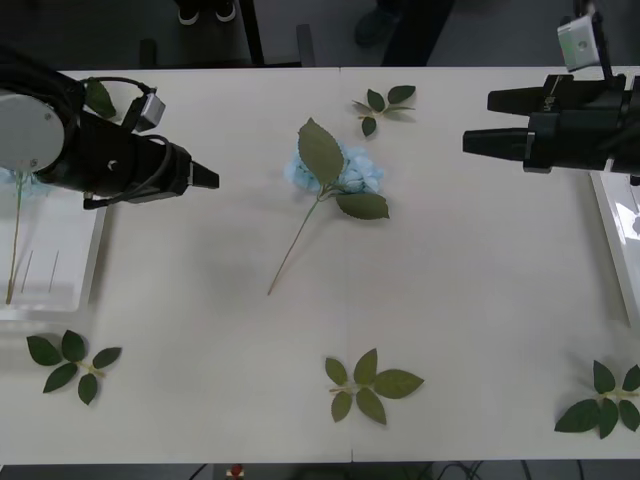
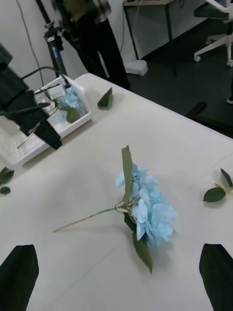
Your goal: Place the red flowers into the right box and the blue flowers into the left box. If a person shows an open palm, hand one flower to the person first, then continue sorting.
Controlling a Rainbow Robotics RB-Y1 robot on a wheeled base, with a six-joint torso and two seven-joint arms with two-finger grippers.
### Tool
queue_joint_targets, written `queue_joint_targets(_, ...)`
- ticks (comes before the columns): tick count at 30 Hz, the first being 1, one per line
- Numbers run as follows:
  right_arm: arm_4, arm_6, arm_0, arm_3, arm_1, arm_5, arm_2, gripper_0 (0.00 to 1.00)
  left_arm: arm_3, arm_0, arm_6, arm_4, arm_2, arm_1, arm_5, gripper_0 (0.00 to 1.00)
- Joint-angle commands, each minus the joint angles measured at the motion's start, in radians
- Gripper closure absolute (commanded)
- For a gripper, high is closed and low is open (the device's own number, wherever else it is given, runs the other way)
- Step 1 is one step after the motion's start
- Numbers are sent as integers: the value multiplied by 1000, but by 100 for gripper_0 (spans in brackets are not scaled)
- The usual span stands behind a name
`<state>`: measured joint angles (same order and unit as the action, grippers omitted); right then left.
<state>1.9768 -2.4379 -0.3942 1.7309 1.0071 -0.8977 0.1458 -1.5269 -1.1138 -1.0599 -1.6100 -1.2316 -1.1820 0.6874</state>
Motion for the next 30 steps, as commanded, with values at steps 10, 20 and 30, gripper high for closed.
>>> queue_joint_targets(10, 174, -267, 15, 12, 31, 138, 147, 3, -2, 0, 727, 711, 250, 372, 647, 0)
queue_joint_targets(20, 235, -267, 14, -83, -62, 74, 147, 3, 93, 0, 868, 846, 250, 616, 707, 0)
queue_joint_targets(30, 157, -267, 15, -188, -166, -158, 0, 4, 257, 0, 870, 952, 250, 800, 580, 0)
